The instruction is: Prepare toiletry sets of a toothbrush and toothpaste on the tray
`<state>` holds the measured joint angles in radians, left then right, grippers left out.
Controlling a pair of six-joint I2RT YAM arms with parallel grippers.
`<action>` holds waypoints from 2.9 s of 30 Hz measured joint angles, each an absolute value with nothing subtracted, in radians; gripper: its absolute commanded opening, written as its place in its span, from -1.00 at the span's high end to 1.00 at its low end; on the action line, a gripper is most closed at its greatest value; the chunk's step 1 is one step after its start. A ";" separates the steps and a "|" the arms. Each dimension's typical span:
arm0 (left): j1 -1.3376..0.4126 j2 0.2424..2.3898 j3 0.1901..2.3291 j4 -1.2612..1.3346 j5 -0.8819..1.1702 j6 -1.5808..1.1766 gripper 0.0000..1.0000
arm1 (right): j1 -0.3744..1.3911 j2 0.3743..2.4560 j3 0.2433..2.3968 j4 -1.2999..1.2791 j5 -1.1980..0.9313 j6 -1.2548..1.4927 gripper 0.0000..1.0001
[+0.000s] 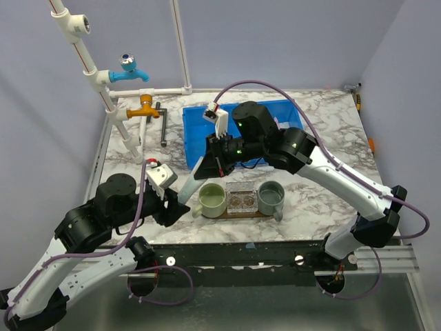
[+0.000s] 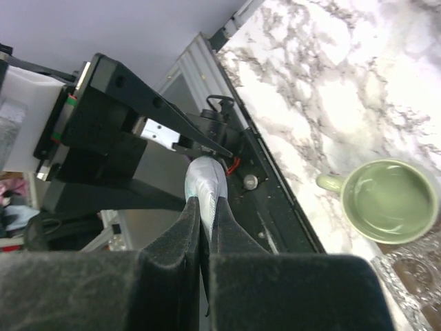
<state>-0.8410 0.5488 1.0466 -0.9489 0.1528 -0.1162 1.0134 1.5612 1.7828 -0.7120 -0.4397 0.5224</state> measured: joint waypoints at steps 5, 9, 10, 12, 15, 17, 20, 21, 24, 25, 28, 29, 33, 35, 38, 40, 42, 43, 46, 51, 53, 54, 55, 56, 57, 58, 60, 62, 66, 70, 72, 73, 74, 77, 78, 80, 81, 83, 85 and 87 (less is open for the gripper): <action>-0.840 0.532 1.007 -0.885 0.187 -0.144 -0.30 | 1.013 1.526 1.778 -0.767 -0.352 0.477 0.99; -0.840 0.509 0.966 -0.834 0.204 -0.179 -0.41 | 1.013 1.497 1.777 -0.842 -0.255 0.422 0.99; -0.840 0.505 0.958 -0.824 0.206 -0.187 -0.43 | 1.013 1.491 1.777 -0.863 -0.226 0.408 0.99; -0.840 0.495 0.942 -0.798 0.205 -0.207 -0.52 | 1.013 1.482 1.777 -0.904 -0.166 0.379 0.99; -0.840 0.479 0.919 -0.761 0.201 -0.232 -0.71 | 1.013 1.477 1.777 -0.962 -0.059 0.337 0.99; -0.840 0.472 0.904 -0.741 0.191 -0.249 -0.97 | 1.013 1.477 1.777 -0.995 0.006 0.312 0.99; -0.840 0.469 0.884 -0.719 0.161 -0.265 -0.98 | 1.013 1.477 1.773 -1.031 0.080 0.282 0.99; -0.840 0.467 0.879 -0.715 0.147 -0.271 -0.98 | 1.013 1.477 1.771 -1.040 0.101 0.273 0.99; -0.840 0.461 0.868 -0.709 0.101 -0.281 -0.98 | 1.013 1.477 1.760 -1.055 0.147 0.248 0.99; -0.840 0.457 0.865 -0.707 0.081 -0.285 -0.98 | 1.013 1.477 1.760 -1.062 0.157 0.241 0.99; -0.840 0.439 0.860 -0.703 0.035 -0.292 -0.98 | 1.013 1.478 1.758 -1.079 0.178 0.224 0.99; -0.840 0.434 0.857 -0.702 0.023 -0.292 -0.98 | 1.015 1.478 1.754 -1.080 0.185 0.221 0.99; -0.840 0.408 0.834 -0.700 -0.028 -0.295 -0.98 | 1.039 1.478 1.706 -1.076 0.236 0.215 0.99; -0.840 0.392 0.816 -0.699 -0.047 -0.297 -0.98 | 1.055 1.478 1.672 -1.076 0.259 0.216 0.99; -0.840 0.373 0.800 -0.699 -0.067 -0.299 -0.98 | 1.076 1.478 1.631 -1.068 0.297 0.217 0.99; -0.840 0.361 0.793 -0.699 -0.077 -0.300 -0.98 | 1.086 1.478 1.611 -1.060 0.320 0.218 0.99; -0.840 0.351 0.786 -0.698 -0.084 -0.300 -0.98 | 1.090 1.478 1.600 -1.048 0.336 0.218 0.99; -0.840 0.345 0.780 -0.697 -0.087 -0.300 -0.98 | 1.092 1.478 1.597 -1.040 0.344 0.219 0.99; -0.840 0.329 0.760 -0.696 -0.096 -0.300 -0.98 | 1.092 1.478 1.590 -1.019 0.363 0.220 0.99; -0.840 0.307 0.734 -0.697 -0.102 -0.306 -0.98 | 1.094 1.478 1.563 -0.988 0.378 0.221 0.99; -0.840 0.297 0.729 -0.697 -0.105 -0.308 -0.98 | 1.094 1.479 1.559 -0.985 0.380 0.221 0.99; -0.840 0.292 0.727 -0.697 -0.107 -0.310 -0.98 | 1.094 1.479 1.557 -0.981 0.381 0.221 0.99; -0.840 0.286 0.724 -0.697 -0.108 -0.311 -0.98 | 1.094 1.479 1.554 -0.975 0.382 0.221 0.99; -0.840 0.282 0.722 -0.697 -0.110 -0.312 -0.98 | 1.094 1.479 1.551 -0.967 0.382 0.223 0.99; -0.840 0.278 0.720 -0.696 -0.113 -0.314 -0.98 | 1.094 1.479 1.546 -0.958 0.383 0.225 0.99; -0.840 0.275 0.719 -0.696 -0.115 -0.315 -0.98 | 1.094 1.480 1.540 -0.950 0.383 0.227 0.99; -0.840 0.272 0.717 -0.696 -0.118 -0.316 -0.98 | 1.095 1.481 1.526 -0.933 0.383 0.231 0.99; -0.840 0.271 0.714 -0.696 -0.121 -0.318 -0.98 | 1.095 1.485 1.510 -0.915 0.383 0.236 0.99; -0.840 0.271 0.707 -0.696 -0.121 -0.319 -0.98 | 1.096 1.494 1.467 -0.883 0.383 0.244 0.99; -0.840 0.271 0.704 -0.696 -0.121 -0.319 -0.98 | 1.097 1.503 1.441 -0.857 0.383 0.253 0.99; -0.840 0.271 0.704 -0.696 -0.121 -0.319 -0.98 | 1.097 1.507 1.428 -0.837 0.383 0.258 0.99; -0.840 0.271 0.704 -0.696 -0.121 -0.318 -0.98 | 1.097 1.509 1.421 -0.827 0.383 0.261 0.99; -0.840 0.272 0.704 -0.696 -0.121 -0.319 -0.98 | 1.098 1.512 1.414 -0.818 0.383 0.262 0.99; -0.840 0.272 0.704 -0.696 -0.121 -0.318 -0.98 | 1.098 1.523 1.396 -0.799 0.382 0.265 0.99; -0.840 0.272 0.704 -0.696 -0.121 -0.319 -0.98 | 1.098 1.527 1.393 -0.793 0.383 0.266 0.99; -0.840 0.272 0.704 -0.696 -0.121 -0.319 -0.98 | 1.098 1.534 1.388 -0.782 0.383 0.267 0.99; -0.840 0.272 0.704 -0.696 -0.121 -0.319 -0.98 | 1.098 1.537 1.386 -0.779 0.383 0.268 0.99; -0.840 0.272 0.704 -0.696 -0.121 -0.319 -0.98 | 1.098 1.541 1.379 -0.773 0.383 0.270 0.99; -0.840 0.272 0.704 -0.696 -0.121 -0.320 -0.98 | 1.098 1.543 1.373 -0.767 0.383 0.271 0.99; -0.840 0.272 0.704 -0.696 -0.121 -0.321 -0.98 | 1.098 1.545 1.365 -0.760 0.383 0.272 0.99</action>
<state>-0.8398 0.2722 0.7044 -0.6956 -0.1215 -0.3214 1.0981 1.5452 1.3647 -0.7597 0.3828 0.2722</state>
